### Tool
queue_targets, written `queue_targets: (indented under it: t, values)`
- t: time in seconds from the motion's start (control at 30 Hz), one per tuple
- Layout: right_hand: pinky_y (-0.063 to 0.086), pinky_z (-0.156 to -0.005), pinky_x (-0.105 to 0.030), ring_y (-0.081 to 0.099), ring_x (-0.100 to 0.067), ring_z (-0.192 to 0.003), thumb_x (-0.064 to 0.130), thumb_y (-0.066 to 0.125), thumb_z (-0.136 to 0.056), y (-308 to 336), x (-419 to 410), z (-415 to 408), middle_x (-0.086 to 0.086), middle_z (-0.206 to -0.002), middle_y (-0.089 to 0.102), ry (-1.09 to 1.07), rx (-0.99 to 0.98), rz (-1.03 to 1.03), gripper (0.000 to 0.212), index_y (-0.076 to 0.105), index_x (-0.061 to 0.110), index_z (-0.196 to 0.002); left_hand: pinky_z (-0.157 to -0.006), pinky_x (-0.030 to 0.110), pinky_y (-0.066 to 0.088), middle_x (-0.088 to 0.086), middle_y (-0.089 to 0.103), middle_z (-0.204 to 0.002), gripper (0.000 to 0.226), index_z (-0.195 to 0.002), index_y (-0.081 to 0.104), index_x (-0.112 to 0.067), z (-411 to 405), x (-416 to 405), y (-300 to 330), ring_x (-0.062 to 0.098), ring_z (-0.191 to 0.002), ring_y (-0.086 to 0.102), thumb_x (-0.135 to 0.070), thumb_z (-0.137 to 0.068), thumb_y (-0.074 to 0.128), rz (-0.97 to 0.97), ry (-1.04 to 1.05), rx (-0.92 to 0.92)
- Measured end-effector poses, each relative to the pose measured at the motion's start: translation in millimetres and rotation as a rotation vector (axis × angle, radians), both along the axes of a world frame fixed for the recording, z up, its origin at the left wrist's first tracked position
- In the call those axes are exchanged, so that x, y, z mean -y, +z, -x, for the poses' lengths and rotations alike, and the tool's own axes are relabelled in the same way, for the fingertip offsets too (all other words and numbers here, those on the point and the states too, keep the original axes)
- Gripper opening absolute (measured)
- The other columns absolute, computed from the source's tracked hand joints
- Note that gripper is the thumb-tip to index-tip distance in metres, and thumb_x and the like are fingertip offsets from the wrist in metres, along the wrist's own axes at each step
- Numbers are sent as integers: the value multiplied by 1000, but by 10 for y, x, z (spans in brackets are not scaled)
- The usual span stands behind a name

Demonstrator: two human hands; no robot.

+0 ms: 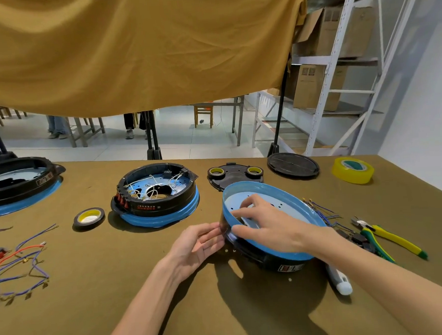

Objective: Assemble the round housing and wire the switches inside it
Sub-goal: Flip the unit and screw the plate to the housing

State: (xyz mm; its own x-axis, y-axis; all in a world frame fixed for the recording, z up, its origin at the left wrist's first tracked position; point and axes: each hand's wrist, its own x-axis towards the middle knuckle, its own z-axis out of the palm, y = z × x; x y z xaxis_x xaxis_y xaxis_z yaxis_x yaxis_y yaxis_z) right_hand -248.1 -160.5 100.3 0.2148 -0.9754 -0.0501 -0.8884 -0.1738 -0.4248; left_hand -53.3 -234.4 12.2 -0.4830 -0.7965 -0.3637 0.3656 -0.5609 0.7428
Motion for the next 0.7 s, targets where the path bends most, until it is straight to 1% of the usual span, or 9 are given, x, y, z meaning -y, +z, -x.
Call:
queue_targets:
  t: [0.03,0.1,0.17,0.2,0.27,0.4,0.47,0.6,0.7]
  values:
    - [35,-109,-35,41,-12,-126,54,49,-102,39,9,9,6,-138,37,2,11,-14,47,59,29,-141,-73,31,63,20,76,-113,40,-109,77,2,16,-10,2,26,-100,76,-12,-72,81,25,-7,18]
    - [36,-106,-38,42,-13,-122,42,44,-106,83,16,5,4,-137,39,19,14,-32,36,70,18,-113,-75,29,62,19,76,-112,28,-98,82,-2,40,-30,2,25,-100,76,-15,-73,84,75,4,58]
    - [35,-102,-41,43,-15,-120,34,41,-108,99,17,-8,2,-136,41,19,35,-44,37,65,11,-90,-74,27,62,19,77,-110,20,-95,82,-4,49,-37,4,24,-100,76,-12,-77,82,87,27,62]
    - [35,-101,-41,43,-15,-120,32,41,-108,103,21,-7,2,-136,42,14,55,-45,39,63,7,-88,-74,26,62,19,77,-110,19,-97,82,-2,47,-39,6,25,-100,76,-11,-80,81,85,32,54]
    - [34,-101,-37,43,-13,-121,30,41,-108,126,46,5,4,-139,41,-4,103,-37,40,65,0,-95,-73,27,62,21,76,-111,23,-107,78,2,40,-37,11,25,-100,76,-7,-85,78,73,50,44]
    - [33,-104,-30,43,-12,-127,32,42,-108,201,75,22,6,-147,40,-54,176,-13,33,68,12,-110,-74,28,63,20,76,-110,28,-118,72,2,39,-43,25,24,-99,76,-5,-90,73,54,57,56]
    - [33,-104,-31,43,-12,-126,32,42,-108,212,80,28,6,-146,41,-59,182,-9,31,68,14,-109,-72,28,63,20,77,-109,28,-119,71,2,41,-36,27,24,-97,77,-4,-91,72,48,58,60]
    - [34,-103,-33,43,-12,-124,31,42,-108,226,102,24,5,-145,41,-63,173,10,37,69,6,-108,-69,28,63,21,77,-107,26,-116,71,2,46,-30,21,25,-95,77,-2,-91,71,40,51,59]
    - [36,-104,-38,43,-13,-122,31,42,-107,229,119,3,4,-143,41,-61,143,5,40,67,2,-98,-74,30,64,20,77,-106,24,-114,73,0,50,-23,20,25,-96,77,-3,-90,70,45,51,76]
